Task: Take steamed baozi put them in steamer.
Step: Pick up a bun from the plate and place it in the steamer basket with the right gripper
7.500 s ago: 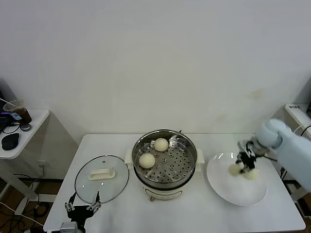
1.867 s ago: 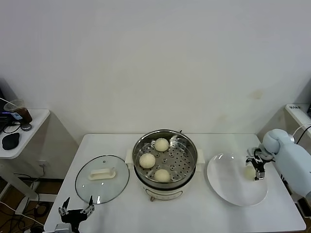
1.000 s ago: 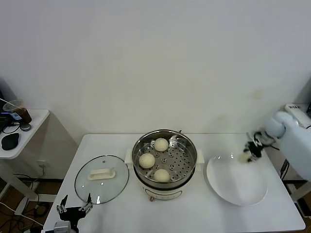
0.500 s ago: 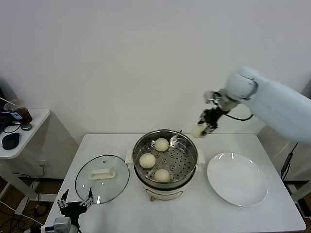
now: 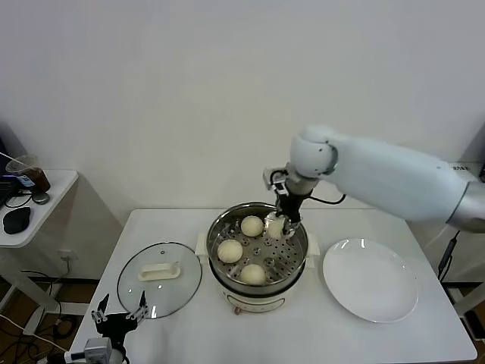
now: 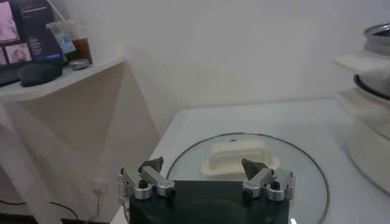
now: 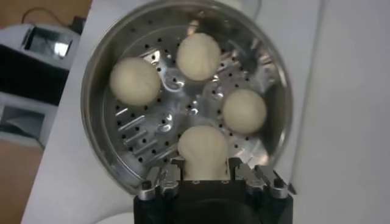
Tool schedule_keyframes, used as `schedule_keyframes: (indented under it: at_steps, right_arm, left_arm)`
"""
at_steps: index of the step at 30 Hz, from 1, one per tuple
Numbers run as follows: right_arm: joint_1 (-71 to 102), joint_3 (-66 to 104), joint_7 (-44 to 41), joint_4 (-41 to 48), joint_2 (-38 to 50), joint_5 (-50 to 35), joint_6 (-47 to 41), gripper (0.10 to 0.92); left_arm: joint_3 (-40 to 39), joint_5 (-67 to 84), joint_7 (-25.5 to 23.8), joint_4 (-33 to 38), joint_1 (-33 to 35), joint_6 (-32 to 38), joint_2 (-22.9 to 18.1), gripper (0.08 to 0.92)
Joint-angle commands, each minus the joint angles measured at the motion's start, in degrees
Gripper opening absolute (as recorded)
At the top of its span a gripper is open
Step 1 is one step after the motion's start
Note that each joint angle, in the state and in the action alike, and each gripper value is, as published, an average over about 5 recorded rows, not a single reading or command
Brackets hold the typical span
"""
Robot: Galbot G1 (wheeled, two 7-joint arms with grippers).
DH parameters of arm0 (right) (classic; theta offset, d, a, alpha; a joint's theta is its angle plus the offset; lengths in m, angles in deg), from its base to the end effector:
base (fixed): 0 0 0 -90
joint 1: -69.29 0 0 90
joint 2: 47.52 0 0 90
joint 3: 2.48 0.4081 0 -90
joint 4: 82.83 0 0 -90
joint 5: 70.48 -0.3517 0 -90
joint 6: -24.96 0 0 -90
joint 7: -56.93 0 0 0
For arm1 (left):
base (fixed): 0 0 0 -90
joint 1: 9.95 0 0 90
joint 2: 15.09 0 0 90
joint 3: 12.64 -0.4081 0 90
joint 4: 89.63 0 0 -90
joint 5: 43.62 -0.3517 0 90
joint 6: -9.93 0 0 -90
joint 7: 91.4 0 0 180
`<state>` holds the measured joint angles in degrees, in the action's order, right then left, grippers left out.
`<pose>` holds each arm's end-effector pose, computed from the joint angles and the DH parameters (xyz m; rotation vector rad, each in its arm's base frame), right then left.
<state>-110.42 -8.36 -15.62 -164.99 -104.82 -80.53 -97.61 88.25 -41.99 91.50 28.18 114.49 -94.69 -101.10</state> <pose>0.5708 0.0453 -0.0386 1.4293 -1.2273 1.4497 0.1166 0.0756 -0.3701 0.2730 -2.7651 -0.1709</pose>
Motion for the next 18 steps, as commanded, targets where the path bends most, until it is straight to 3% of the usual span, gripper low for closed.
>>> schedule_keyframes:
  at_steps: [1,13,18]
  right_arm:
    - [3.60,-4.02,3.02,-0.20,-3.42,4.01,-3.22,0.450]
    - [8.50,-1.46,6.72,1.38,-2.74,6.86,-4.25,0.451]
    - [9.84,0.73,9.59,2.28,-2.53,5.68,-4.15,0.528]
  left_arm:
    - [-0.04,0.13,0.01,-0.03,-0.26,-0.01,0.09,0.823]
    - [-0.08,0.37,-0.07,-0.30,-0.46,-0.03,0.15,0.823]
    - [0.09,0.33,-0.17,0.14,-0.14,-0.02,0.08,0.823]
